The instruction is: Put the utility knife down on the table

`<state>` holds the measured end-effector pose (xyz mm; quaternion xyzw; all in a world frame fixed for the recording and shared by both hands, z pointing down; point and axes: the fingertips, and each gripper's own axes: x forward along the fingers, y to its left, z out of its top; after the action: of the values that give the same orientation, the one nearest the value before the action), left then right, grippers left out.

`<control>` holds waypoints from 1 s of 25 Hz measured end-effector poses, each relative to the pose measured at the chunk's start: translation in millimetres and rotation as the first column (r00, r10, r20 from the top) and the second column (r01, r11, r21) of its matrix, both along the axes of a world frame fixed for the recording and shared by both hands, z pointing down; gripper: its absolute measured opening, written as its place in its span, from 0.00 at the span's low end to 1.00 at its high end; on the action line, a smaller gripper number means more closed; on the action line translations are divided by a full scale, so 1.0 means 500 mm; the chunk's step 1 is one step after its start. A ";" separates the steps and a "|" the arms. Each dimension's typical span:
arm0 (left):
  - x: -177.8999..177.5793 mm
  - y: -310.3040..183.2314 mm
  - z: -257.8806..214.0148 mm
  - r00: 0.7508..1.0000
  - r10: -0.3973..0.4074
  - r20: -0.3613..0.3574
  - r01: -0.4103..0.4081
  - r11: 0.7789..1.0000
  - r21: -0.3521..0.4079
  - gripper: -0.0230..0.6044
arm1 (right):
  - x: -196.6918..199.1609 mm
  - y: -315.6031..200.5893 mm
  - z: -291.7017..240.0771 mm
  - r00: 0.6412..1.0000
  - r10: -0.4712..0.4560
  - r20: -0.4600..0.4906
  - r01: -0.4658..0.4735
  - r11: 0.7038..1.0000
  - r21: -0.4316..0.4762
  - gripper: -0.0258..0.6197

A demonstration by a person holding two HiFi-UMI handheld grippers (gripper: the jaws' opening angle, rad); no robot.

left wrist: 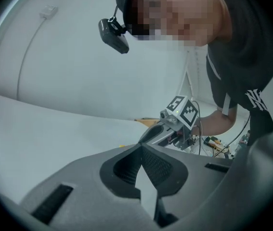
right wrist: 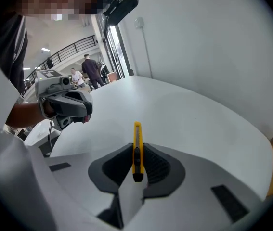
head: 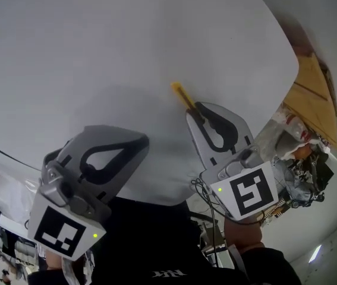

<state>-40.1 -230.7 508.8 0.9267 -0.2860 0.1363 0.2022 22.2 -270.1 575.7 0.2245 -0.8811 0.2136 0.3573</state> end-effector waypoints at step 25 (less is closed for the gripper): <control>0.044 0.025 0.036 0.996 0.087 0.028 -0.087 0.996 -0.014 0.04 | 0.009 0.004 0.048 0.981 -0.028 -0.191 0.036 0.999 0.038 0.13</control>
<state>-17.9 -218.3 527.0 0.9350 -0.2474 0.1597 0.1978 26.6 -268.0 599.7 0.2370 -0.8507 0.1670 0.4385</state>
